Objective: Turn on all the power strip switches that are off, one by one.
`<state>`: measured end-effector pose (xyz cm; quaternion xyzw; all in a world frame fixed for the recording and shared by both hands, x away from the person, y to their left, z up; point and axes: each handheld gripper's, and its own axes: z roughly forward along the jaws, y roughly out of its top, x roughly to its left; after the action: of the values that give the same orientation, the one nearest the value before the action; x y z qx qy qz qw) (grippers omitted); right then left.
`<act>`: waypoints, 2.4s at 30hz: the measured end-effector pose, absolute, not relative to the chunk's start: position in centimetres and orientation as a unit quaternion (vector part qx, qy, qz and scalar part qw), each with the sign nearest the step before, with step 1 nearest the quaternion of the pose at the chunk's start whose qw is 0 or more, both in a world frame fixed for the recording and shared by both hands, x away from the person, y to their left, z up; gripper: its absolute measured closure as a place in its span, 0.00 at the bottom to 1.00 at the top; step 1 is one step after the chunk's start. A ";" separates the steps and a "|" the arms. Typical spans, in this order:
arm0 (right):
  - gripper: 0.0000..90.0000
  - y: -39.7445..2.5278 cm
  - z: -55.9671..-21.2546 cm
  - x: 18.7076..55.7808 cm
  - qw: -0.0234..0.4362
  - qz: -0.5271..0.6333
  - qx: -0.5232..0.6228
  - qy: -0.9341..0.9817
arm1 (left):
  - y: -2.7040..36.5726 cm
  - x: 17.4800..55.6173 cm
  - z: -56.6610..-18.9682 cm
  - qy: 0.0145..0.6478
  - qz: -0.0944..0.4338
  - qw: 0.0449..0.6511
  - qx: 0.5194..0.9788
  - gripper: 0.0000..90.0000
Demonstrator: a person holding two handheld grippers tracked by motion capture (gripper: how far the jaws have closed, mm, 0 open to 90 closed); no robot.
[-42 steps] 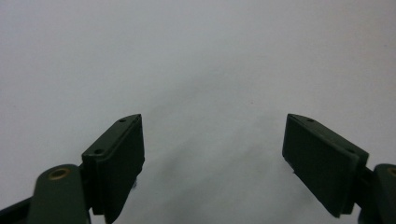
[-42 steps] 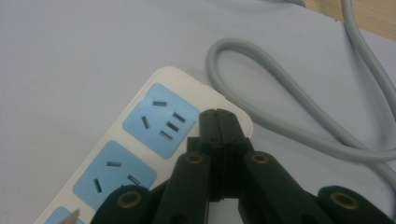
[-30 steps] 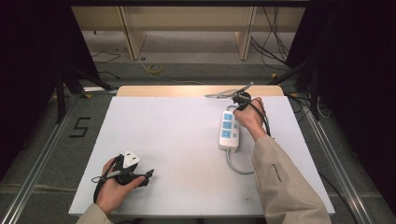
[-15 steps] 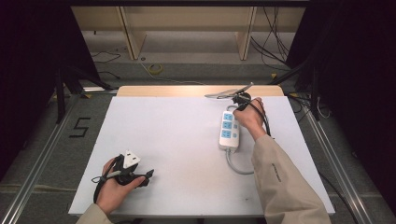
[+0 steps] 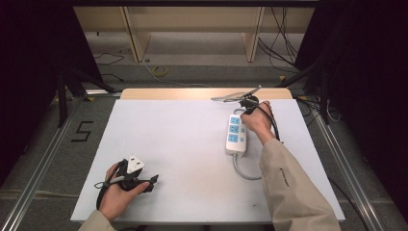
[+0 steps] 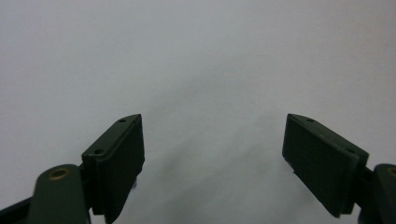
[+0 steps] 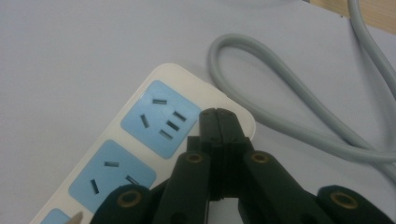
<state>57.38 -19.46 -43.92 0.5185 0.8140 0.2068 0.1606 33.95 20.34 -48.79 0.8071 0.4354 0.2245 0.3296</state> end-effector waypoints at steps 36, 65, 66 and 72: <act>1.00 -20.0 -43.0 56.0 0.170 0.239 0.511 0.808 | 20.3 33.8 -48.7 0.434 0.224 0.327 0.809 0.23; 1.00 -20.3 -42.3 52.7 0.165 0.260 0.489 0.816 | 20.4 33.8 -48.8 0.438 0.226 0.327 0.806 0.23; 1.00 -20.3 -42.3 52.6 0.165 0.261 0.487 0.817 | 20.4 33.8 -48.8 0.438 0.226 0.327 0.806 0.23; 0.99 -20.3 -42.3 51.4 0.165 0.269 0.479 0.819 | 20.4 33.8 -48.8 0.438 0.225 0.325 0.807 0.23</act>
<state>51.38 -20.32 -42.29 0.4788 0.8193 0.2687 0.1649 33.79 20.40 -48.80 0.8071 0.4384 0.2249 0.3252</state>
